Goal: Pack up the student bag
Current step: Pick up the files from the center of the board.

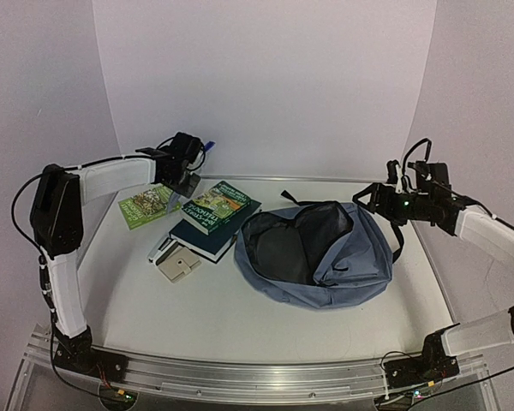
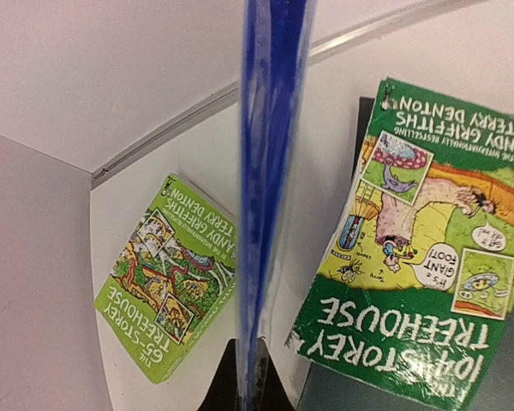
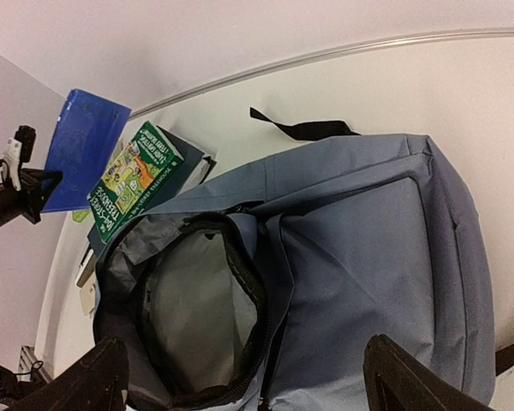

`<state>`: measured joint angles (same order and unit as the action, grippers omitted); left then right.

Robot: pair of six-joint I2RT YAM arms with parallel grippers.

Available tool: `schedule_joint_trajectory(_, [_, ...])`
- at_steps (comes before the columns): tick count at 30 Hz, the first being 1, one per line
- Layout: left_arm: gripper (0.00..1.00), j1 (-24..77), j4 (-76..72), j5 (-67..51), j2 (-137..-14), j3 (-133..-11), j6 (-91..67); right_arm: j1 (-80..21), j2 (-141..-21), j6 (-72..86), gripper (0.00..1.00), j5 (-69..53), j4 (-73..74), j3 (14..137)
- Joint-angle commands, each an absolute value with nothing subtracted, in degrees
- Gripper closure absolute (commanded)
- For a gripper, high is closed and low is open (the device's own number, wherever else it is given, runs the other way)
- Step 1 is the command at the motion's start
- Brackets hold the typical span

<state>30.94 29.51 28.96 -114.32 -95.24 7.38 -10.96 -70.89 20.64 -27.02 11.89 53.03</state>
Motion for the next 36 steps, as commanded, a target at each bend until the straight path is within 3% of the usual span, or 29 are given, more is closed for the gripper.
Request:
schedule_joint_trajectory(1, [1.0, 30.76, 30.14, 27.28, -103.78, -95.06, 1.76, -10.91, -67.52, 20.11, 0.06, -26.6, 13.23, 57.96])
schedule_joint_trajectory(6, [1.0, 30.76, 33.97, 13.5, -95.51, -93.02, -4.8, -11.23, -65.42, 18.55, 0.04, -28.81, 16.45, 62.66])
schedule_joint_trajectory(12, [1.0, 30.85, 34.11, -15.15, -86.89, -87.99, -6.82, -13.66, -65.92, 16.32, 0.02, -33.72, 21.11, 69.46])
schedule_joint_trajectory(19, [1.0, 32.43, 36.91, -40.21, -85.47, -86.16, -7.28, -25.94, -70.69, 14.98, 0.02, -33.19, 23.17, 74.59])
schedule_joint_trajectory(32, [1.0, 42.38, 46.81, -56.44, -90.52, -87.4, -3.77, -32.42, -80.57, 13.57, 0.06, -41.21, 24.85, 78.53])
schedule_joint_trajectory(36, [1.0, 42.45, 46.01, -58.5, -90.26, -86.78, -3.69, -32.85, -81.63, 13.43, 0.16, -45.61, 25.15, 77.77])
